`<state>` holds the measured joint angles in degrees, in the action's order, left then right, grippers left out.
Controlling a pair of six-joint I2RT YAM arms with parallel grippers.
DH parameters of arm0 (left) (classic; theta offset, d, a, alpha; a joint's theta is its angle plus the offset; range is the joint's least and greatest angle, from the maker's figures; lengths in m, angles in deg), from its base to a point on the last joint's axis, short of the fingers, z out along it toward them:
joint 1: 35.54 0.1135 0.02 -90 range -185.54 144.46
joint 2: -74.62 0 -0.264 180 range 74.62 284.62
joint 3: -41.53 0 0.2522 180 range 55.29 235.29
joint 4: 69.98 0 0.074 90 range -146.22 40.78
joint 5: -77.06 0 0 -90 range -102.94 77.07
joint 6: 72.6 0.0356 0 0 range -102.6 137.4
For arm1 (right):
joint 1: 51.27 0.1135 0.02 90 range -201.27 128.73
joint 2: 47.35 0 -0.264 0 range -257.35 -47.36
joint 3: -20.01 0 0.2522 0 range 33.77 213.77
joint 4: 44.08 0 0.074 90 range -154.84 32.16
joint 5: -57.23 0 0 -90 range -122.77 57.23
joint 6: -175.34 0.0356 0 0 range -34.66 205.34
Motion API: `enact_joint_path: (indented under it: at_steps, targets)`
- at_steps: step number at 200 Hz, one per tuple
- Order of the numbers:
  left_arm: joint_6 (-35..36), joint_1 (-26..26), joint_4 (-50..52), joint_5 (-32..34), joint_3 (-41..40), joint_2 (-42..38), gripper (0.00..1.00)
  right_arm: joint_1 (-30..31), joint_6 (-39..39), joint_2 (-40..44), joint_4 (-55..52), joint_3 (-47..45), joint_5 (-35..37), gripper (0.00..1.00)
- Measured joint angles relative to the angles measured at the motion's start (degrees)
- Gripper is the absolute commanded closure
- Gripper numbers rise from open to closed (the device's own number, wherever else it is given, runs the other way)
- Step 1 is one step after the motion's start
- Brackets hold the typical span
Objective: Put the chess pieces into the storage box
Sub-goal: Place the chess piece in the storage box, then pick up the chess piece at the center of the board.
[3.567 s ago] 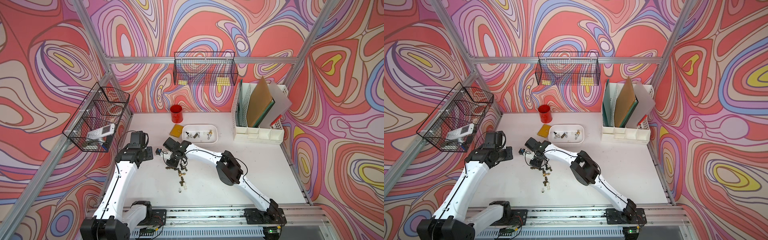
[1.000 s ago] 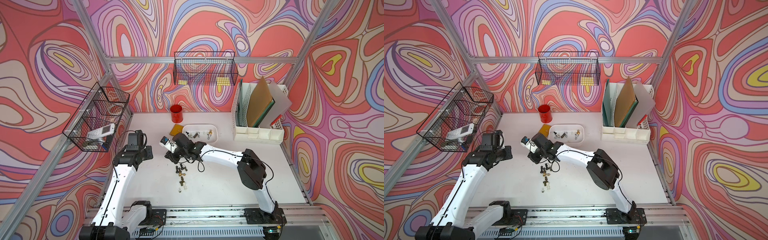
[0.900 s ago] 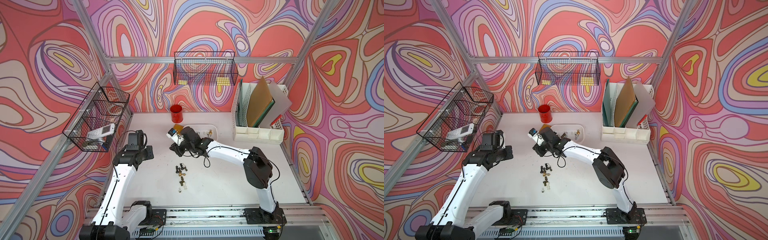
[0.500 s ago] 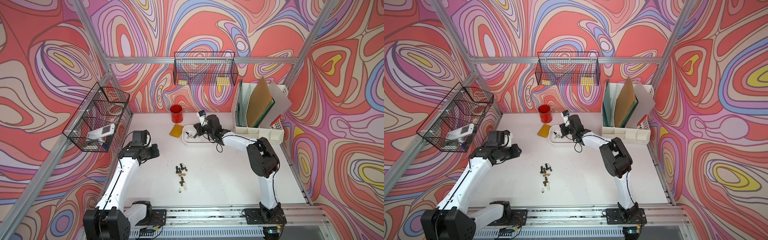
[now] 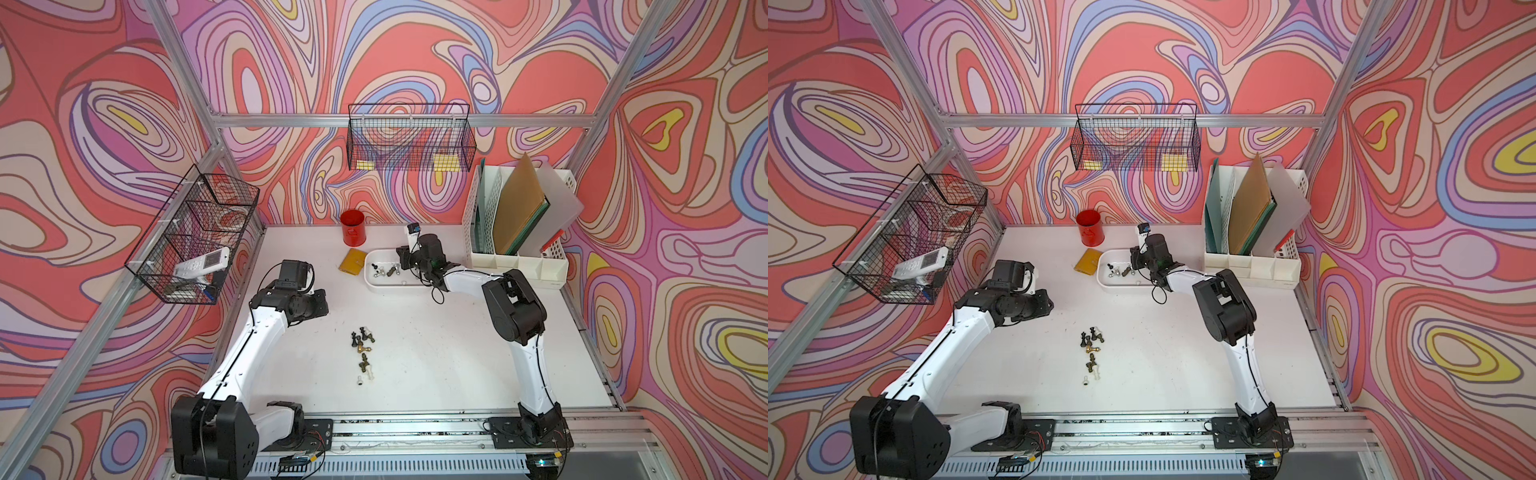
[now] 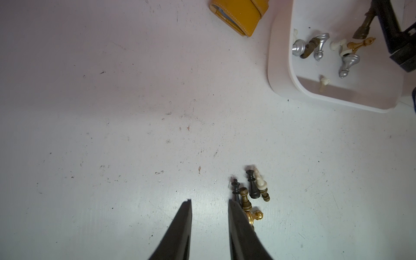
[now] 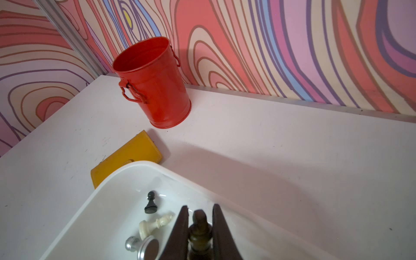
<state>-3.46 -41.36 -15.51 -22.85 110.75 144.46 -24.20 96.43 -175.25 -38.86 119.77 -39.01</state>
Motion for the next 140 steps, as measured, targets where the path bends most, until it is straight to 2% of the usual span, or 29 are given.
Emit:
enact_joint_path:
  at_steps: [43,77,105,140]
  targets:
    - [-0.7,-3.1,-0.3,0.2,0.7,2.9,0.66,-0.9,0.6,-0.1,2.1,-1.0,-0.5,0.69]
    - [-1.7,-6.1,-0.7,1.1,0.7,3.5,0.65,-0.9,0.6,0.8,3.0,-3.1,-1.9,0.69]
    - [-2.6,-9.3,-1.3,1.6,0.6,3.5,0.64,-0.8,1.4,5.4,3.4,-7.9,-4.0,0.7]
    - [-4.4,-12.8,-3.1,1.6,-1.5,4.6,0.64,-0.4,3.7,15.7,4.3,-13.6,-6.3,0.71]
